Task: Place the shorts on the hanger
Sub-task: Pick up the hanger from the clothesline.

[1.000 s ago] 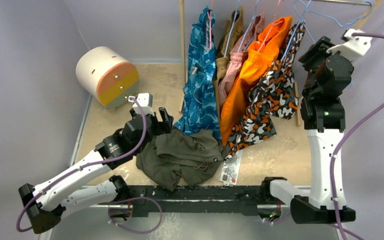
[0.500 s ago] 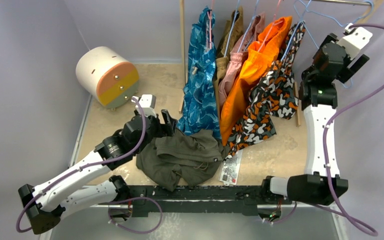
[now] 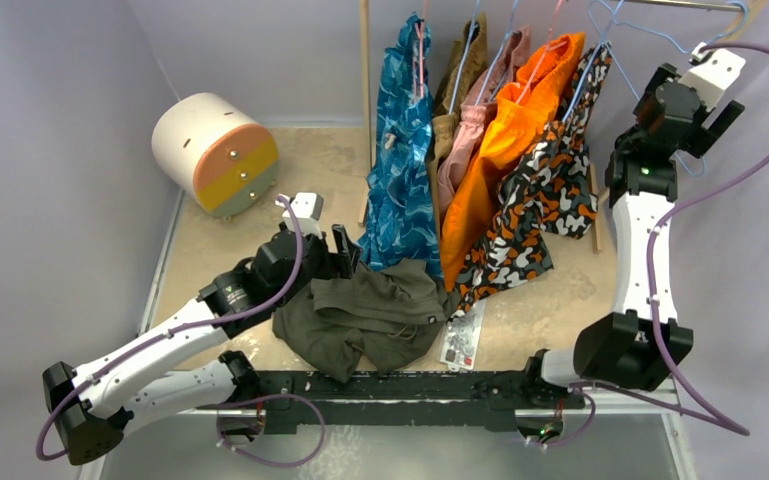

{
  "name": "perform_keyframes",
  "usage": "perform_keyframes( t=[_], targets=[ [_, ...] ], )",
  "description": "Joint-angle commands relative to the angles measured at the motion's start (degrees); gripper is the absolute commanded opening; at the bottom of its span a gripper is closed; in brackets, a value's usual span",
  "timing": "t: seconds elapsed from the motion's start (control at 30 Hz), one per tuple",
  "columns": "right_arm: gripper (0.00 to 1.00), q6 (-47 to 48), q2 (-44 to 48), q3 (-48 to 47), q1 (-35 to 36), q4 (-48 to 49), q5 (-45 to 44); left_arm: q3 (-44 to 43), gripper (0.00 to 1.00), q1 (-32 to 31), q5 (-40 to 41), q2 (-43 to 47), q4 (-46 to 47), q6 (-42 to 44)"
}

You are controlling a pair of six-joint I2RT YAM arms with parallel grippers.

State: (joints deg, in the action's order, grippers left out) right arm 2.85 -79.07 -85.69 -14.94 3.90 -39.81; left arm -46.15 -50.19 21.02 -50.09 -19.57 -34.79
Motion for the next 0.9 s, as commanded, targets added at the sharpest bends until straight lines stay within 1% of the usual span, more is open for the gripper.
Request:
perform_keyframes(
  t=[0.0, 0.17, 0.4, 0.5, 0.7, 0.87],
  targets=[
    [0.88, 3.89, -1.75, -3.18, -1.45, 3.87, 5.50, 0.10, 0.77, 0.18, -0.98, 0.85, 3.05, 1.12],
    [0.87, 4.72, -3.59, -5.07, -3.44, 2.12, 7.82, 0.52, 0.77, 0.19, -0.17, 1.19, 3.35, 1.20],
    [0.84, 5.01, -4.93, -4.21, -4.31, 2.08, 9.20, 0.03, 0.77, 0.18, -0.05, -0.28, 2.85, 1.22],
    [0.81, 5.28, -5.02, -3.46, -4.29, 2.28, 9.72, 0.12, 0.77, 0.24, 0.08, -0.40, 3.00, 1.28],
    [0.68, 6.40, -4.59, -2.33, -4.30, 2.62, 10.79, 0.04, 0.77, 0.18, 0.04, -0.63, 2.47, 1.21],
    [0.65, 7.11, -4.73, -1.54, -4.26, 2.36, 12.04, 0.09, 0.77, 0.18, -0.26, -0.31, 2.43, 1.17]
  ],
)
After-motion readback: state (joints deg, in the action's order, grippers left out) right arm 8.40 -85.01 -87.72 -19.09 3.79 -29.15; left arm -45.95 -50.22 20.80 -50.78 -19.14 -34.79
